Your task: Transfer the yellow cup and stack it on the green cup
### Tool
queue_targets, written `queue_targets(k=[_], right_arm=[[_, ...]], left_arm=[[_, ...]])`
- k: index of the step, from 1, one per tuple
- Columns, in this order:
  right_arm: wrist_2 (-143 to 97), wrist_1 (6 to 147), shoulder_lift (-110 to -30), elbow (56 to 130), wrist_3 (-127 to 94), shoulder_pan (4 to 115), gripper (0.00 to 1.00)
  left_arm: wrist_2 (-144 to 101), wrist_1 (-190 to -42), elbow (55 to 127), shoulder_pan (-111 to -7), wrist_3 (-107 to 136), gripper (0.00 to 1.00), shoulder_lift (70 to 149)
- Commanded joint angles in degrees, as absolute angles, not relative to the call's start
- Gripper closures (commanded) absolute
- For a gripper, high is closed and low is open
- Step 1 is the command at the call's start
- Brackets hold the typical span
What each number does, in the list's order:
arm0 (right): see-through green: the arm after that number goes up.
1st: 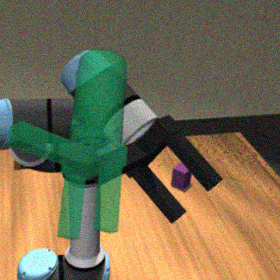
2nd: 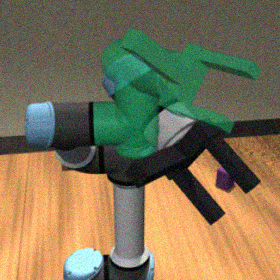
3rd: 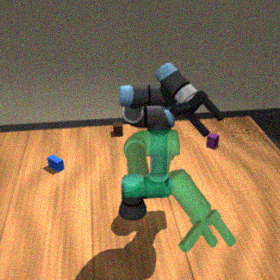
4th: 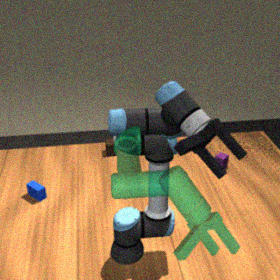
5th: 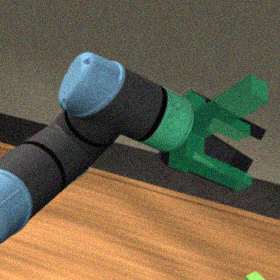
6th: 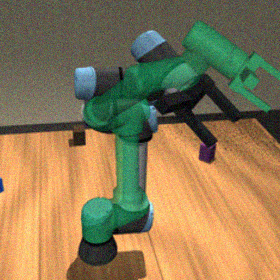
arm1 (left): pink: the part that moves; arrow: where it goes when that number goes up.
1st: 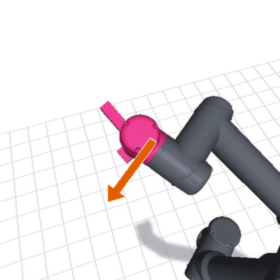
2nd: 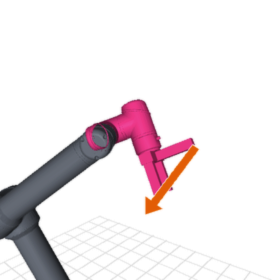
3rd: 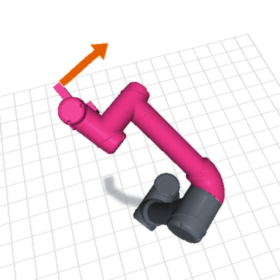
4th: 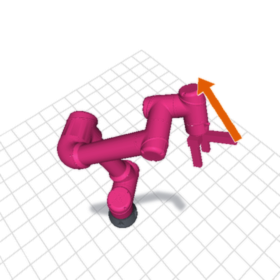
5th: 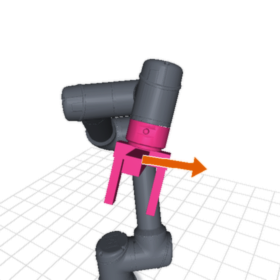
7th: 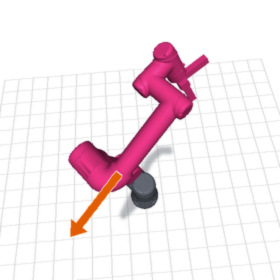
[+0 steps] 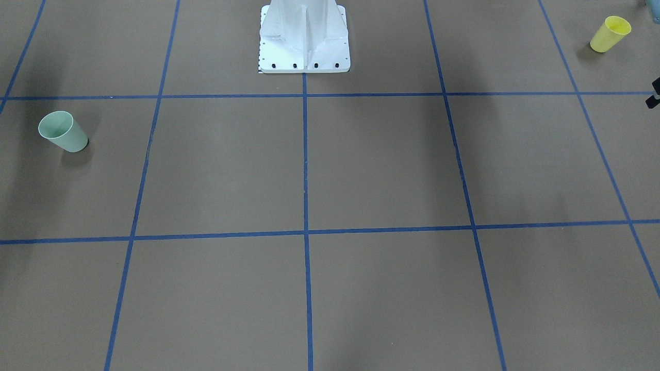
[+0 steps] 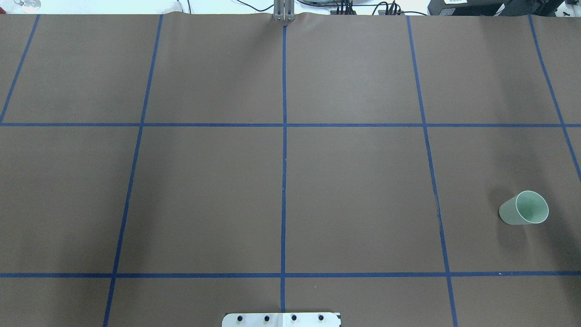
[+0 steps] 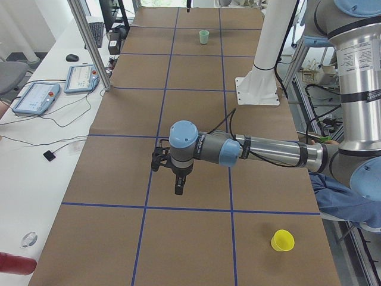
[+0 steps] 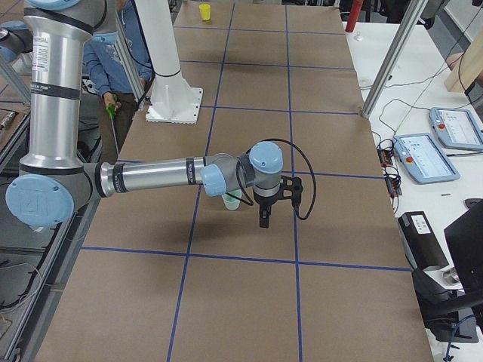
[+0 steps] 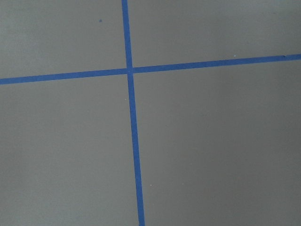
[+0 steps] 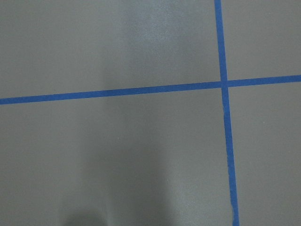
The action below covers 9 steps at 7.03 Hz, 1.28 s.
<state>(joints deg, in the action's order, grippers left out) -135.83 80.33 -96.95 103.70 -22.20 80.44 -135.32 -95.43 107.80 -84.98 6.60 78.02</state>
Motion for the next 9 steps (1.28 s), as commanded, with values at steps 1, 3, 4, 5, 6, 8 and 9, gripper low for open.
queue_targets(k=[1, 3, 4, 5, 6, 8, 9], right_arm=[[-136.23, 80.33, -96.86, 103.27, -21.97, 80.42, 0.00], [-136.23, 80.24, -96.68, 103.45, -22.15, 80.07, 0.00], [-136.23, 80.33, -96.68, 103.27, -22.32, 79.98, 0.00], [-136.75, 80.07, -96.59, 103.27, -22.41, 79.02, 0.00], [-136.84, 76.85, -96.68, 102.75, -22.50, 78.49, 0.00], [-136.93, 72.70, -97.12, 101.95, -22.85, 77.44, 0.00], [-136.93, 72.69, -97.12, 101.95, -22.59, 76.47, 0.00]], left_arm=[[-135.44, -95.88, 106.53, -84.90, 6.33, 0.00, 77.70], [-135.88, -102.01, 105.30, -84.55, 10.59, 0.00, 77.08], [-134.92, -102.48, 104.86, -83.59, 23.16, 0.00, 76.99], [-133.52, -102.39, 103.46, -83.15, 29.99, 0.00, 76.99], [-133.24, -103.00, 102.75, -82.10, 41.72, 0.00, 77.17], [-127.82, -112.20, 101.61, -75.36, 65.53, 0.00, 75.51], [-119.70, -115.11, 101.69, -66.80, 78.10, 0.00, 74.02]])
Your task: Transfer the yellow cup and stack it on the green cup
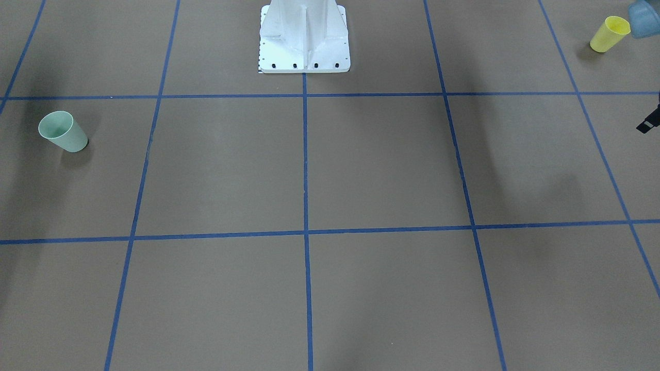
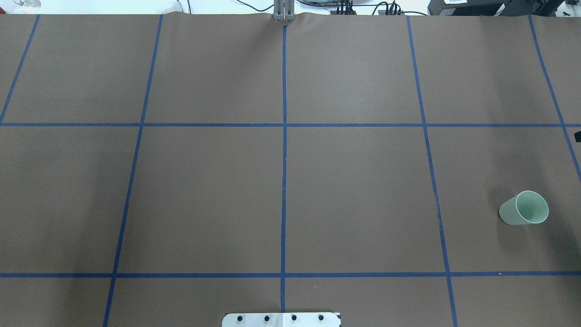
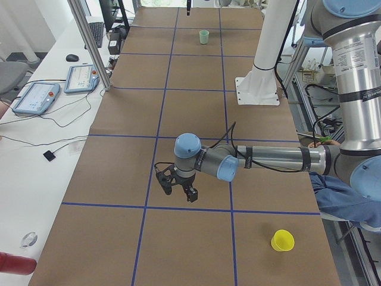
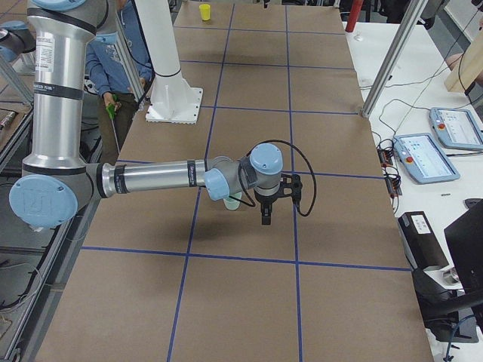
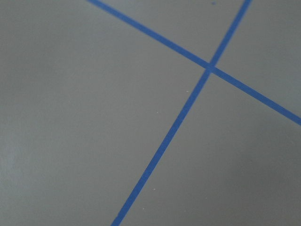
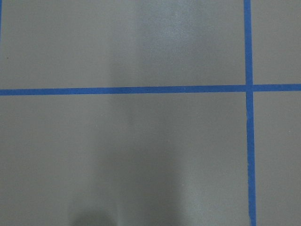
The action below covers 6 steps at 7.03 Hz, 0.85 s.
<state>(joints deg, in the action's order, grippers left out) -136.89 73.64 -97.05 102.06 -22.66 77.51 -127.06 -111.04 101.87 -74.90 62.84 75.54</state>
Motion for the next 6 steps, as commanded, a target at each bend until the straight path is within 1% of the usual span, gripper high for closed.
queue_targets(k=[1, 3, 4, 5, 6], right_arm=[[-136.85, 72.60, -97.03, 102.13, -22.76, 74.46, 0.00], [-136.58, 72.51, -96.59, 102.04, -22.76, 72.86, 0.00], [-136.49, 72.51, -96.16, 102.13, -22.76, 71.64, 0.00], [-136.32, 72.60, -95.37, 102.22, -23.55, 71.46, 0.00], [-136.41, 72.60, -95.10, 102.39, -25.03, 71.02, 0.00]], left_arm=[[-113.88, -118.36, 101.60, -59.92, 87.71, 0.00, 72.44], [-103.25, -118.74, 101.86, -50.86, 104.75, 0.00, 66.13], [-95.79, -117.78, 102.21, -42.62, 116.60, 0.00, 63.57], [-92.41, -113.68, 103.43, -37.58, 126.11, 0.01, 59.72], [-91.42, -108.34, 104.58, -35.44, 132.91, 0.01, 56.81]])
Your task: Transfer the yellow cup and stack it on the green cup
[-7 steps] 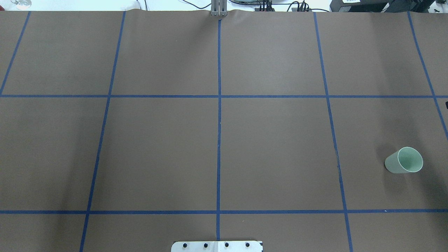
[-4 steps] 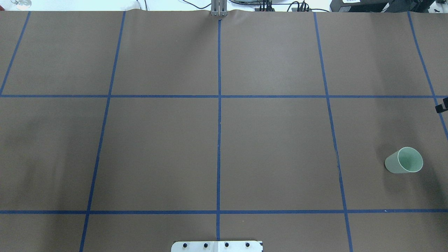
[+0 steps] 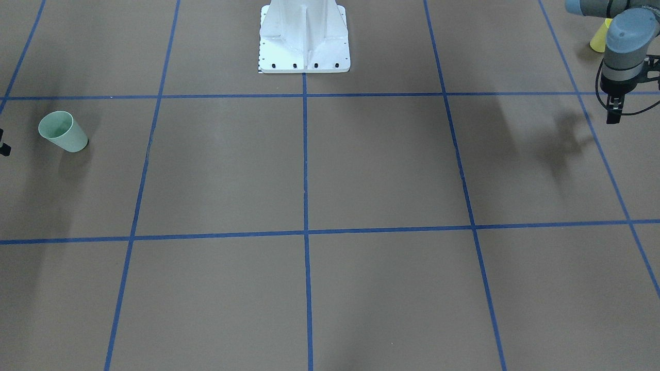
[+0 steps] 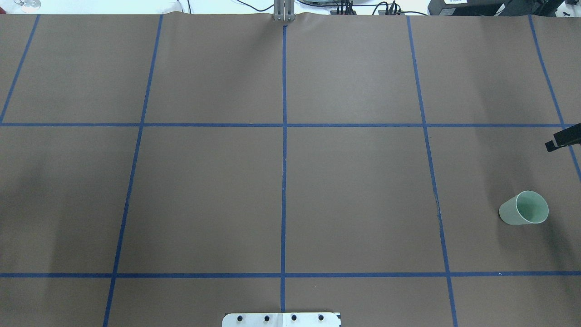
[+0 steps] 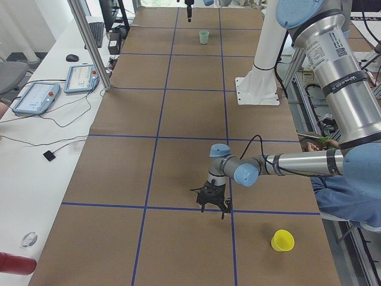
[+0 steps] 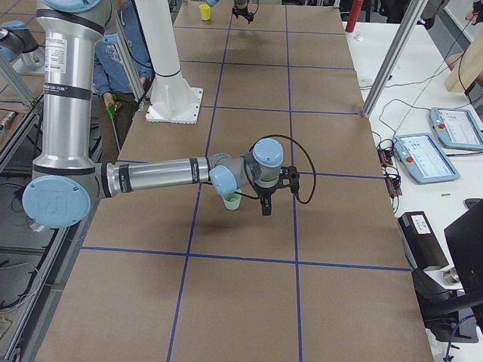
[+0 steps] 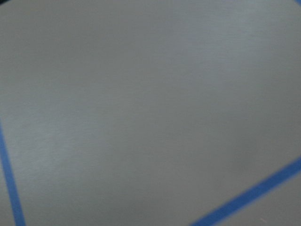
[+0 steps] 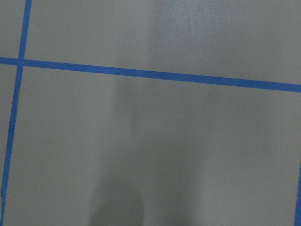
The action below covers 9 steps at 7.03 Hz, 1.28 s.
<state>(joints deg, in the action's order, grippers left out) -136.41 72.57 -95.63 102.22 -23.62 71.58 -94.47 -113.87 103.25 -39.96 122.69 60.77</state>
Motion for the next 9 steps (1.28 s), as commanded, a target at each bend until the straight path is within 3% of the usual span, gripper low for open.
queue_targets(k=[1, 4, 9], right_arm=[[-136.84, 72.60, -95.10, 103.18, -25.40, 70.75, 0.00], [-136.32, 72.60, -94.84, 103.71, -26.98, 68.47, 0.00], [-136.32, 72.60, -93.70, 103.71, -30.85, 67.50, 0.00]], left_arm=[[-91.32, -101.06, 105.98, -31.77, 141.94, 0.01, 56.52], [-100.34, -90.02, 107.66, -12.28, 164.57, 0.01, 56.87], [-109.57, -87.01, 106.26, -1.79, 178.65, 0.01, 56.43]])
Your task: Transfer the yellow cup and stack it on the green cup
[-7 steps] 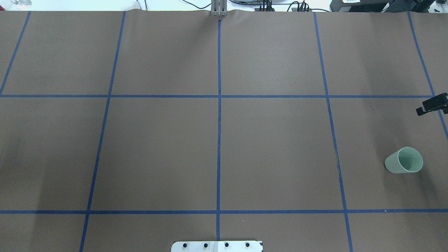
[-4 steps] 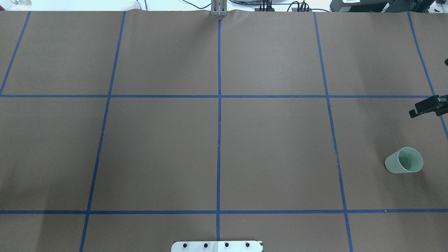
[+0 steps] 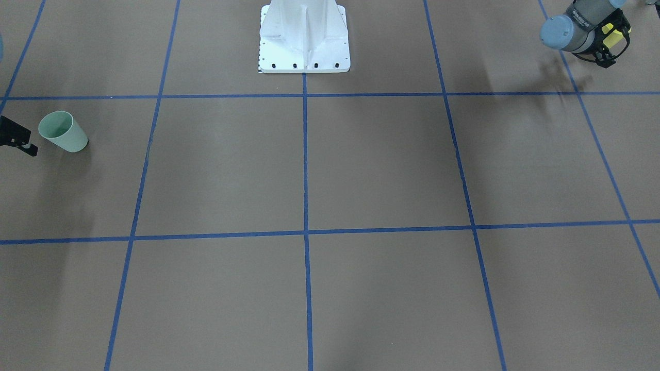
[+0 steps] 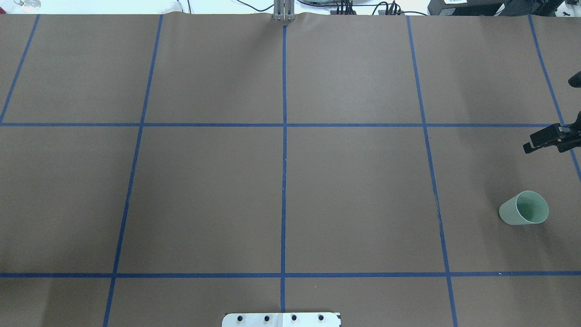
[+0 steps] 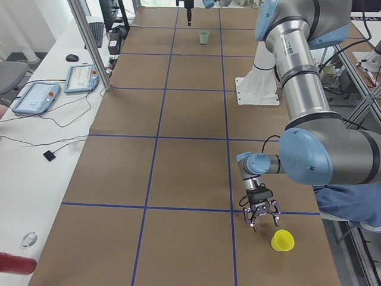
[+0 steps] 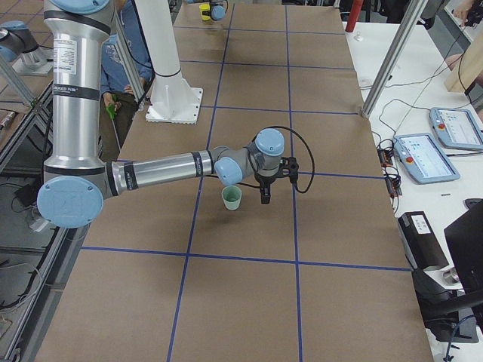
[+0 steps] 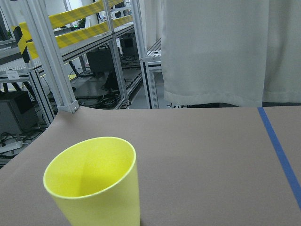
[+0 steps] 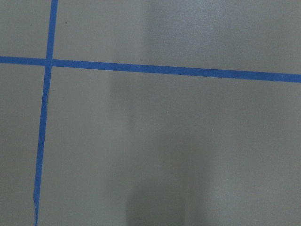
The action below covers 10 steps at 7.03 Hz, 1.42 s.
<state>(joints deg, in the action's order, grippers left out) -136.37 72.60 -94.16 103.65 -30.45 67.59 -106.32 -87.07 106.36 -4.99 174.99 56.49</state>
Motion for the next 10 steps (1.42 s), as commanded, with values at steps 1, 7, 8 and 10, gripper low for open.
queue_targets(k=[1, 7, 8, 10], right_arm=[[-136.14, 72.60, -93.52, 103.54, -30.85, 67.41, 0.00], [-136.41, 72.60, -93.60, 103.62, -32.61, 66.63, 0.00], [-136.41, 72.60, -93.60, 103.71, -32.61, 66.62, 0.00], [-136.49, 72.60, -93.60, 103.80, -32.70, 66.62, 0.00]], left_arm=[[-110.64, -87.10, 105.74, -0.37, 181.90, 0.01, 56.34], [-110.65, -93.06, 95.83, 4.56, 186.59, 0.01, 59.04], [-110.57, -94.82, 94.32, 5.53, 187.64, 0.01, 59.15], [-110.57, -96.06, 92.73, 6.59, 187.91, 0.02, 59.06]])
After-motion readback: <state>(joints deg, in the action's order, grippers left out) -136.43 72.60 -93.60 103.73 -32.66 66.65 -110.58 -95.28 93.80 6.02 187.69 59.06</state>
